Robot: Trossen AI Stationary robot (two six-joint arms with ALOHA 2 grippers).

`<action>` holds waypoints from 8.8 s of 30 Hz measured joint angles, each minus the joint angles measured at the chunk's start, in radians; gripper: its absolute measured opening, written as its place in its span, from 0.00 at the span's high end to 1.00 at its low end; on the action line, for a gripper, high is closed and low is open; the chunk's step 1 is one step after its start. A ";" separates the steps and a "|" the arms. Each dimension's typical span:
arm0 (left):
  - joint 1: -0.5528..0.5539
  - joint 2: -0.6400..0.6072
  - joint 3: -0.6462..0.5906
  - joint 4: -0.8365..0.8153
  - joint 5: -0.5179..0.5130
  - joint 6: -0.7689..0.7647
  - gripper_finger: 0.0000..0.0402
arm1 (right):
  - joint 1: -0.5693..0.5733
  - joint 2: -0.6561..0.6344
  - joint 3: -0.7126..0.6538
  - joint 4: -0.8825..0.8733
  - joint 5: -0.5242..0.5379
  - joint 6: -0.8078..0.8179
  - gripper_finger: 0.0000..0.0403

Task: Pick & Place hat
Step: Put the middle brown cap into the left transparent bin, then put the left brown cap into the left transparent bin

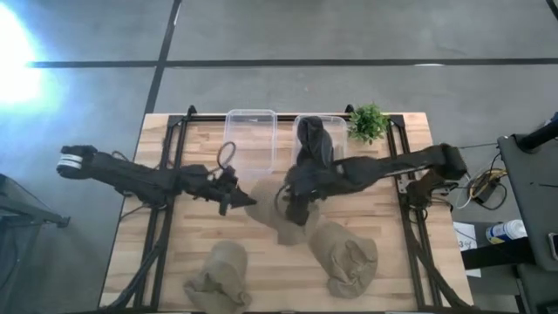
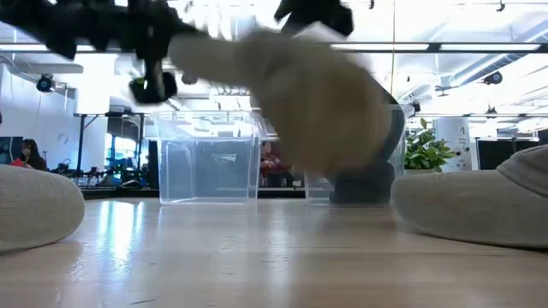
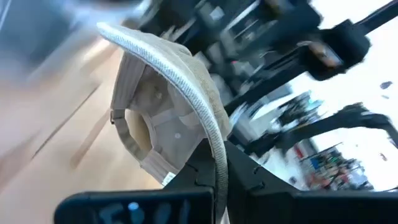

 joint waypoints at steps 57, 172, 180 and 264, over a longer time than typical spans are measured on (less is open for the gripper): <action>0.123 -0.027 0.714 -1.281 -0.557 0.458 0.66 | 0.125 -0.181 -0.412 0.085 -0.028 0.522 0.42; -0.581 -0.272 0.370 -0.800 -0.472 -0.177 0.83 | -0.242 0.517 0.546 0.017 -0.571 -0.559 0.96; -0.581 -0.349 0.538 -0.790 -0.474 0.015 0.83 | -0.238 0.383 0.652 -0.011 -0.274 -0.957 0.97; -0.330 0.332 0.529 -0.178 -0.015 0.133 0.83 | 0.102 0.411 0.633 -0.586 -0.864 -0.768 0.97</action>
